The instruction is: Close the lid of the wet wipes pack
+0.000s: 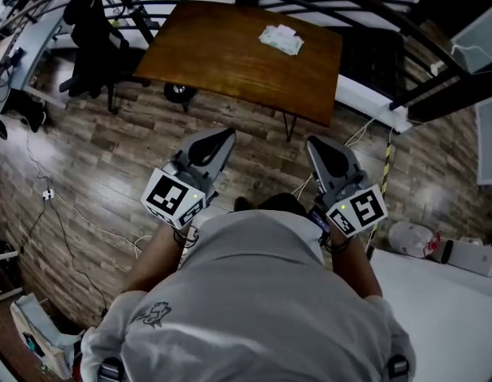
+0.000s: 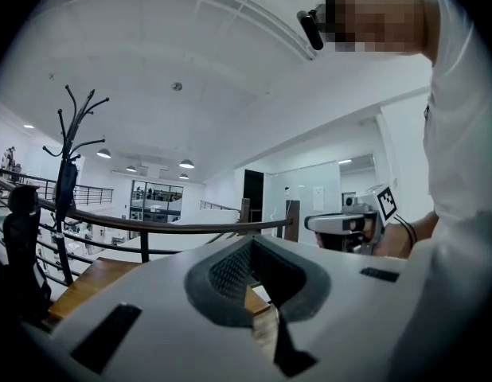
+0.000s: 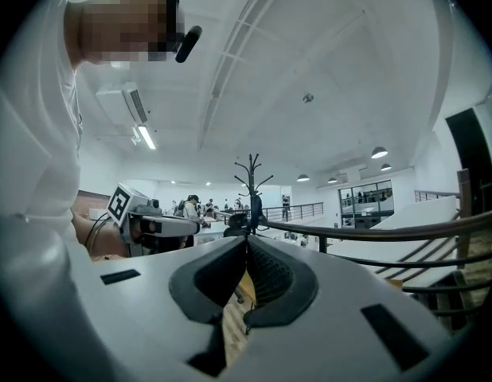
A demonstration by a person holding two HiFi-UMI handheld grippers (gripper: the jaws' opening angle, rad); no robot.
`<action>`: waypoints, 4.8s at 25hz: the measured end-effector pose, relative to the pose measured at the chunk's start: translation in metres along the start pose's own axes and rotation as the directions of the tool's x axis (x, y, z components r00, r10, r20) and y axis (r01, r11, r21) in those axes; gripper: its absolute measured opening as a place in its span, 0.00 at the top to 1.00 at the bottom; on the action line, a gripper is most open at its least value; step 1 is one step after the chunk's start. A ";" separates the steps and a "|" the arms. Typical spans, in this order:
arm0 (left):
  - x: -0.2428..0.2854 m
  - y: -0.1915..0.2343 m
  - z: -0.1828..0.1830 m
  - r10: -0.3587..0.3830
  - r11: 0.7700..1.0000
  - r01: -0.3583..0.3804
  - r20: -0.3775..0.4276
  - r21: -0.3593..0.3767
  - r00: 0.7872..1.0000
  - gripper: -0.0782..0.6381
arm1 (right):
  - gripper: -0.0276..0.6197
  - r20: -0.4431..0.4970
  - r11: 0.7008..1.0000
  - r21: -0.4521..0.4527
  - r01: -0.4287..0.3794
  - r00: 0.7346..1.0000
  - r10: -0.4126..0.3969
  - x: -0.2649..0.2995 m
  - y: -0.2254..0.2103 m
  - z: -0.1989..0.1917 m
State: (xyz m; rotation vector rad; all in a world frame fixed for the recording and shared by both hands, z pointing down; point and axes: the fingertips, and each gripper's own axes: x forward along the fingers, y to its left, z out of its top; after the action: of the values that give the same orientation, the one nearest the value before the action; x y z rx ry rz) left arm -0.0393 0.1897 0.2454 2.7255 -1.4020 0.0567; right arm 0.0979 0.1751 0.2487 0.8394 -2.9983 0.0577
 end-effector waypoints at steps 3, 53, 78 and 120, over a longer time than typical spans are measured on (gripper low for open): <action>0.001 0.016 -0.003 0.025 1.000 -0.025 -0.005 -0.004 1.000 0.87 | 0.91 -0.004 1.000 0.001 -0.008 1.000 0.008 0.012 -0.004 -0.001; 0.283 0.161 0.019 -0.024 1.000 0.025 -0.025 0.013 0.999 0.87 | 0.91 -0.025 0.999 0.025 0.035 0.999 -0.035 0.128 -0.285 -0.001; 0.294 0.330 0.030 -0.265 0.964 0.266 -0.039 0.018 0.963 0.87 | 0.90 -0.035 0.962 0.036 0.272 0.962 -0.270 0.284 -0.288 0.008; 0.473 0.401 -0.162 -0.293 0.955 0.243 -0.410 -0.169 0.864 0.87 | 0.90 -0.270 0.879 0.336 0.337 0.929 -0.253 0.324 -0.503 -0.171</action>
State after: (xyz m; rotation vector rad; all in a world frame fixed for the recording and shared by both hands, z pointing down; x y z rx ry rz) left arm -0.0896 -0.4123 0.4593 2.5680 -0.8699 0.5145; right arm 0.0858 -0.4151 0.4455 1.2268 -2.6504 0.6928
